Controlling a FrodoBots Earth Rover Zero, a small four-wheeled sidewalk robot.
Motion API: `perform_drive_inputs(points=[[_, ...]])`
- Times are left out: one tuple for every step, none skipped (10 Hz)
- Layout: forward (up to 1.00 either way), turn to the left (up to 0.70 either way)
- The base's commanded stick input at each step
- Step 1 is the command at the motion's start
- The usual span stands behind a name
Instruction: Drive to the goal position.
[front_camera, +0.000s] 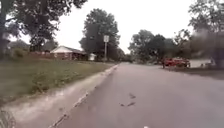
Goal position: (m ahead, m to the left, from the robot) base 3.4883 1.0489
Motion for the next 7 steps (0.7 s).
perform_drive_inputs(points=[[0.70, -0.04], [0.70, 0.00], [0.70, -0.10], [0.70, -0.35], [0.70, -0.35], [0.70, -0.35], [0.70, -0.35]])
